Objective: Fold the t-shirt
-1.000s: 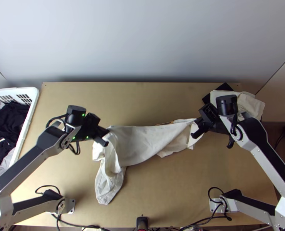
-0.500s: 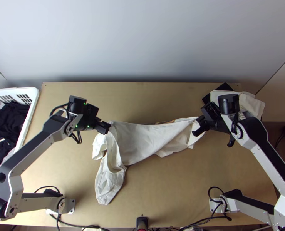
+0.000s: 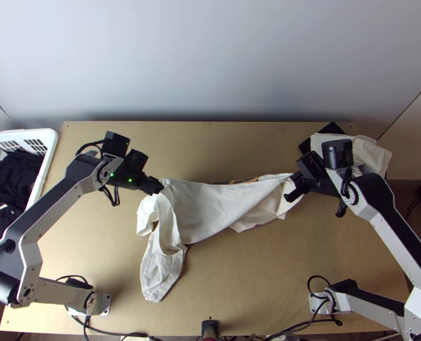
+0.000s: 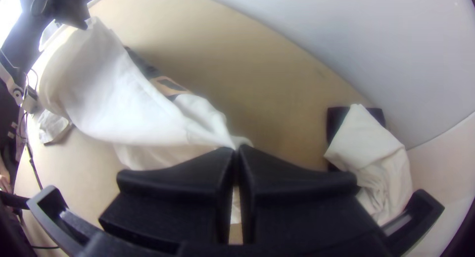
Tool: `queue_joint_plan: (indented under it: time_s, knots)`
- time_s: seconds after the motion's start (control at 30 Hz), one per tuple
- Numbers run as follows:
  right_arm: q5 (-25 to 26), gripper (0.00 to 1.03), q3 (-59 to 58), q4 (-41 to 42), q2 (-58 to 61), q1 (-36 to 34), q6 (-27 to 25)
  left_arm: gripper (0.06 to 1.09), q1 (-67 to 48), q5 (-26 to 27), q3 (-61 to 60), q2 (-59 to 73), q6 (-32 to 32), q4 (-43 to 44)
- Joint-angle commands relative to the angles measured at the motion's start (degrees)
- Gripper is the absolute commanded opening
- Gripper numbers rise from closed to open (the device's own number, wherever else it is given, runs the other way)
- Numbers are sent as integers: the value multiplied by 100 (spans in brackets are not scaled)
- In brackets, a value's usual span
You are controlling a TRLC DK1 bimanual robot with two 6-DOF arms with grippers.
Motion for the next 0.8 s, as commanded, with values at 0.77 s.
queue_joint_plan:
  time_s: [0.77]
  knots:
    - [259, 3, 2442, -1086, -293, -348, -207, 9, 436, 266, 3979, -412, -526, -1392]
